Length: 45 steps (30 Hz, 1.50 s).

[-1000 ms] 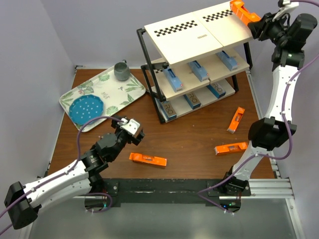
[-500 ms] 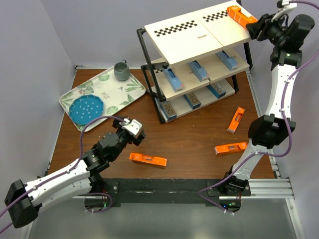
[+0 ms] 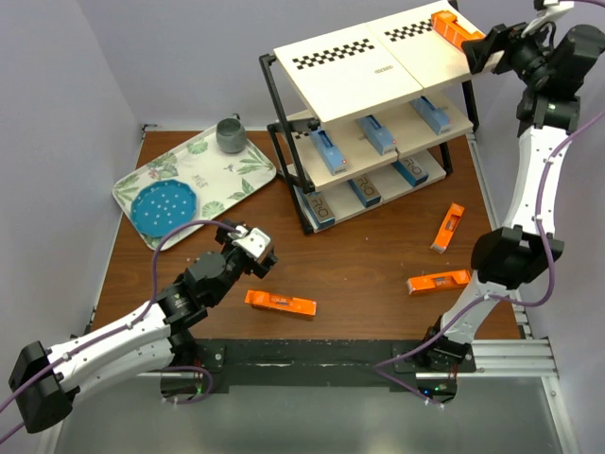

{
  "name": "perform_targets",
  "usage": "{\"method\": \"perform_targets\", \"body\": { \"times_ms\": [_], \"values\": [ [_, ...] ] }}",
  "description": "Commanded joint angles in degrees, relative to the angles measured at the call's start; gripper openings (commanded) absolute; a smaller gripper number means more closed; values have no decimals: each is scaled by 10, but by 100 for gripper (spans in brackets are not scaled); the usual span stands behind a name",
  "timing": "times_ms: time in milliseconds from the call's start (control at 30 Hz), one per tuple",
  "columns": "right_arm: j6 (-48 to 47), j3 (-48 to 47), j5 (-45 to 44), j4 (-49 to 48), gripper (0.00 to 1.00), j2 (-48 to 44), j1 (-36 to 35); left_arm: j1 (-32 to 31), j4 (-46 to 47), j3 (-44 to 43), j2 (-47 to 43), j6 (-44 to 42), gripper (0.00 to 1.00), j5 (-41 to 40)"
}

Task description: Place and organize the toothpastes onto the shelf

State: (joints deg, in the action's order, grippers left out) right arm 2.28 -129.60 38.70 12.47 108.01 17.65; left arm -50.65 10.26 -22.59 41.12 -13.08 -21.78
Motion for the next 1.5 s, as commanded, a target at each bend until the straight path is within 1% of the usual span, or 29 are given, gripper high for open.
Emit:
{"method": "perform_targets", "body": {
  "times_ms": [0, 33, 67, 100, 167, 200, 267, 300, 367, 400, 467, 500, 667, 700, 833, 867, 900, 967, 1000, 1067, 1100, 1133, 1167, 1200, 1233, 1267, 1300, 1367, 1467],
  "values": [
    [14, 56, 21, -34, 98, -116, 0, 3, 24, -3, -4, -5, 98, 31],
    [14, 78, 23, -43, 98, -133, 0, 3, 22, -4, -5, -5, 98, 38],
    [15, 103, 23, -48, 98, -174, -1, 3, 22, -4, -4, -6, 98, 41],
    [15, 156, 23, -53, 98, -195, -2, 3, 20, -4, -3, -5, 98, 52],
    [10, 210, 22, -60, 98, -240, -1, 3, 20, -5, -2, -4, 98, 64],
    [10, 265, 19, -62, 98, -282, -2, 3, 19, -6, -1, -1, 98, 74],
    [7, 323, 17, -69, 98, -328, -6, 3, 17, -9, 3, 4, 98, 79],
    [5, 375, 16, -69, 98, -373, -11, 3, 17, -9, 5, 9, 98, 81],
    [4, 431, -4, -73, 98, -415, -23, 3, 18, -10, 5, 14, 98, 80],
    [0, 481, -12, -73, 98, -438, -45, 3, 17, -9, 5, 19, 98, 72],
    [-15, 527, -35, -61, 98, -491, -78, 3, 19, -10, 4, 24, 99, 60],
    [-20, 564, -39, -50, 98, -504, -109, 3, 20, -8, 3, 28, 99, 43],
    [-42, 694, -41, 6, 98, -599, -169, 3, 19, -4, -5, 38, 99, -15],
    [-42, 729, -38, 14, 98, -614, -187, 3, 18, -4, -10, 40, 99, -34],
    [-26, 806, -36, 41, 98, -668, -233, 3, 29, 4, -21, 36, 100, -89],
    [1, 820, -40, 42, 98, -689, -242, 3, 34, 6, -22, 32, 100, -99],
    [10, 849, -50, 39, 98, -698, -268, 3, 36, 8, -22, 27, 100, -115],
    [39, 878, -63, 33, 98, -714, -293, 3, 42, 9, -18, 25, 100, -134],
    [53, 912, -75, 18, 98, -727, -323, 3, 42, 8, -15, 24, 100, -140],
    [83, 940, -95, 7, 98, -735, -362, 4, 43, 8, -10, 24, 100, -150],
    [89, 965, -111, 0, 98, -737, -411, 4, 45, 9, -6, 24, 99, -161],
    [94, 975, -155, -4, 98, -737, -437, 5, 47, 9, -4, 24, 100, -165],
    [94, 984, -177, -10, 98, -734, -465, 6, 48, 9, -3, 24, 100, -169],
    [96, 998, -197, -25, 98, -722, -520, 7, 49, 11, -3, 24, 100, -172],
    [97, 1004, -236, -36, 98, -708, -546, 9, 51, 12, -3, 24, 100, -172],
    [96, 1009, -253, -48, 98, -697, -571, 10, 53, 13, -2, 23, 100, -172],
    [94, 1019, -270, -74, 98, -683, -617, 11, 54, 14, -3, 24, 100, -173],
    [81, 1026, -314, -102, 98, -632, -677, 15, 55, 16, 1, 24, 99, -176],
    [67, 1034, -355, -160, 98, -554, -724, 20, 56, 17, 4, 26, 99, -182]
  ]
}}
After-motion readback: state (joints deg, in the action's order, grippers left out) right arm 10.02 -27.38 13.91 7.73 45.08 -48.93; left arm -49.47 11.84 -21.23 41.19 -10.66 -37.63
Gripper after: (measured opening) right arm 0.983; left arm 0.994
